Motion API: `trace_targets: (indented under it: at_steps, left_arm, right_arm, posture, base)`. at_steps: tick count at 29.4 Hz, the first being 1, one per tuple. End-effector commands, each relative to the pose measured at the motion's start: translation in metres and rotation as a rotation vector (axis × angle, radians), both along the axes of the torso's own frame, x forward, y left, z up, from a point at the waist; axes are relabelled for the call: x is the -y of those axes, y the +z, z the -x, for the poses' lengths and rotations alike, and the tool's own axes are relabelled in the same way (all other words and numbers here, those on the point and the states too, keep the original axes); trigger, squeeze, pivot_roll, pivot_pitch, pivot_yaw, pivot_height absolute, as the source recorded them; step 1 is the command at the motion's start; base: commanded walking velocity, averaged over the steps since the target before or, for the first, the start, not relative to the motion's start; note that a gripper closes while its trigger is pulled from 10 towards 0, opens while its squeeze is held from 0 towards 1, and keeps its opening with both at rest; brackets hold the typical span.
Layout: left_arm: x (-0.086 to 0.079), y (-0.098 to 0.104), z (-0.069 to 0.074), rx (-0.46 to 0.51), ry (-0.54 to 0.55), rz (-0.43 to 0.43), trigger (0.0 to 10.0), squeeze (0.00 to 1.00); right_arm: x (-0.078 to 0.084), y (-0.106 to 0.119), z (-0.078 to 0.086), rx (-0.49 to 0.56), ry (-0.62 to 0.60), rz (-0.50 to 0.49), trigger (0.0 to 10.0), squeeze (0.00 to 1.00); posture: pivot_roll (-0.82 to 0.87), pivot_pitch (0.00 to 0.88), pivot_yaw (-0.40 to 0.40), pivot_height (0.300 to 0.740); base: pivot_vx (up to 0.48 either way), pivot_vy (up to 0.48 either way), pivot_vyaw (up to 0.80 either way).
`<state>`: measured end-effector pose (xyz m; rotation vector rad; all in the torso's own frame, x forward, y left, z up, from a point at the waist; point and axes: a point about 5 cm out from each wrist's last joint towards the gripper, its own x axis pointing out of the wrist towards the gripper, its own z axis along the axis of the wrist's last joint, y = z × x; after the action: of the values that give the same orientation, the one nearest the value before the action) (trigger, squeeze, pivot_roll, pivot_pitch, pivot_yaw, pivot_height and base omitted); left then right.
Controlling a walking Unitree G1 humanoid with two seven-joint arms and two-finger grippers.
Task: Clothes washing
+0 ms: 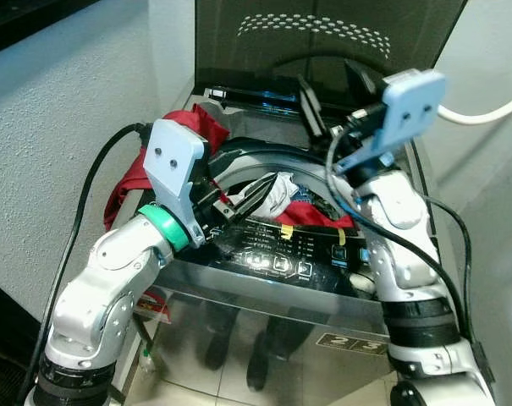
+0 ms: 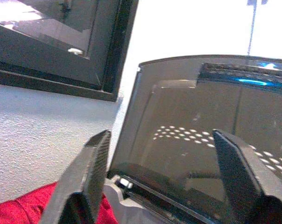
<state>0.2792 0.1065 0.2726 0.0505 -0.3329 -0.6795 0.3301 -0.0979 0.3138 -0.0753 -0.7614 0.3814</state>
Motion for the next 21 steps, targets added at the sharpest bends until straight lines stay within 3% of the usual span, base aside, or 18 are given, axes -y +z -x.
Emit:
trace_targets:
  at_steps: [1, 5, 6, 9, 12, 16, 21]
  left_arm:
    - [0.003, 0.002, 0.001, 0.012, -0.006, 0.002, 10.0, 0.0]
    - [0.002, 0.002, 0.001, 0.016, 0.0, 0.004, 10.0, 0.0]
    - [0.0, 0.002, 0.002, 0.015, 0.004, 0.001, 10.0, 0.0]
    - [-0.007, 0.002, 0.001, 0.019, 0.057, 0.007, 10.0, 0.0]
    - [-0.006, 0.007, -0.002, 0.023, 0.117, 0.071, 10.0, 0.0]
    - [-0.007, 0.011, -0.005, 0.042, 0.147, 0.085, 10.0, 0.0]
    - [-0.008, 0.013, -0.006, 0.051, 0.162, 0.095, 10.0, 0.0]
  right_arm:
    - [-0.001, -0.001, -0.001, -0.003, 0.006, 0.006, 10.0, 1.0]
    - [0.0, -0.003, -0.003, -0.025, -0.003, 0.004, 10.0, 1.0]
    - [0.001, -0.007, -0.004, -0.04, -0.019, 0.011, 10.0, 0.0]
    - [0.003, -0.025, -0.009, -0.112, -0.073, 0.06, 10.0, 0.0]
    - [0.014, -0.035, -0.01, -0.152, -0.105, 0.06, 10.0, 0.0]
    - [0.026, -0.024, -0.013, -0.122, -0.162, -0.002, 10.0, 0.0]
    - [0.028, -0.012, -0.011, -0.079, -0.164, -0.017, 10.0, 0.0]
  posture:
    - [0.17, 0.0, -0.036, 0.74]
    - [0.18, 0.0, -0.031, 0.74]
    - [0.19, 0.0, -0.04, 0.74]
    - [0.2, 0.0, -0.06, 0.74]
    - [0.21, 0.0, -0.062, 0.74]
    - [0.2, 0.0, -0.066, 0.74]
    - [0.19, 0.0, -0.055, 0.74]
  base:
    - [0.0, 0.0, 0.0]
    - [0.0, 0.0, 0.0]
    - [0.0, 0.0, 0.0]
    - [0.0, 0.0, 0.0]
    - [0.0, 0.0, 0.0]
    - [0.0, 0.0, 0.0]
    - [0.0, 0.0, 0.0]
